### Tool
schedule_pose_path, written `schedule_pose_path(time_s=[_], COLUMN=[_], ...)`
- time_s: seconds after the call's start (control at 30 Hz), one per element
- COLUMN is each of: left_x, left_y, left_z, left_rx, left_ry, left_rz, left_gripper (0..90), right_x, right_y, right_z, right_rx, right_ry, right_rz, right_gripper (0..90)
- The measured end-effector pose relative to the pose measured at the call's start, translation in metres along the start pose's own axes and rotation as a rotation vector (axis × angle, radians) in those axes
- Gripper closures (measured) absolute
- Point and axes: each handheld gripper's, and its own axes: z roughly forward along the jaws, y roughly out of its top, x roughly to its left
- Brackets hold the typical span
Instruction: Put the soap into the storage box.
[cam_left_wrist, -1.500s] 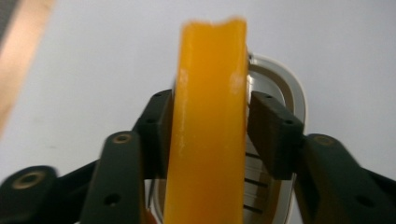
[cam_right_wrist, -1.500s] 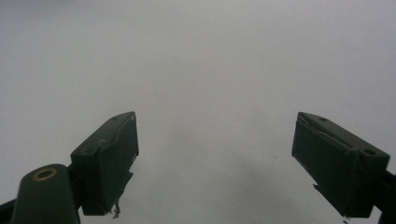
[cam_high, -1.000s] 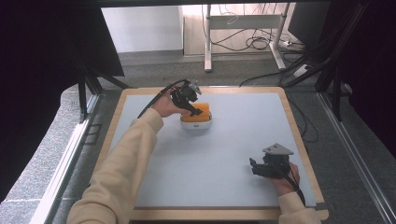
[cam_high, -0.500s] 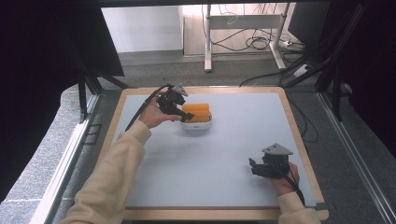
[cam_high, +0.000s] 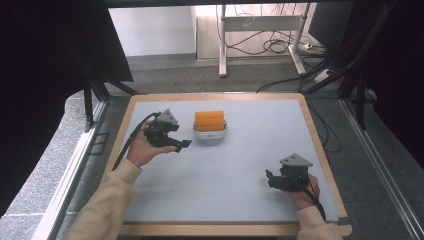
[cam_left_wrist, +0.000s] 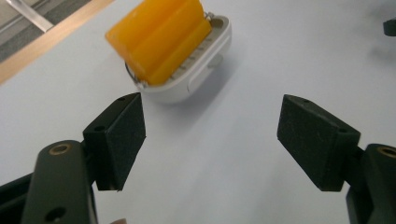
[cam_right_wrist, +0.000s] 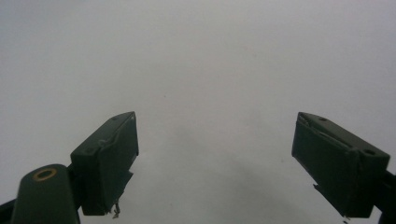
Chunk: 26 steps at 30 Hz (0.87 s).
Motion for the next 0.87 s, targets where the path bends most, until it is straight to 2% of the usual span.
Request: schedule_pose_path(time_s=[0.2, 0.37, 0.67, 0.77, 0.87], left_x=[-0.014, -0.017, -0.012, -0.012, -0.013], left_y=[-0.036, -0.053, -0.061, -0.061, -0.061], left_z=[-0.016, -0.022, -0.023, -0.023, -0.023], left_rx=[-0.016, -0.021, -0.012, -0.021, -0.022], left_ry=[0.005, 0.028, 0.036, 0.016, 0.019], left_rz=[-0.04, -0.054, -0.066, -0.067, -0.067], left_gripper=[23.6, 23.7, 23.5, 23.2, 23.2], right_x=[0.001, 0.001, 0.001, 0.001, 0.001], right_y=[0.0, 0.0, 0.0, 0.0, 0.0], right_z=[0.0, 0.0, 0.001, 0.001, 0.001], right_rx=[-0.002, 0.001, 0.004, 0.003, -0.001], right_ry=[-0.004, -0.008, -0.01, -0.01, -0.009], right_rz=[-0.001, 0.0, -0.002, -0.005, -0.007], right_gripper=[15.1, 15.1, 15.1, 15.0, 15.1])
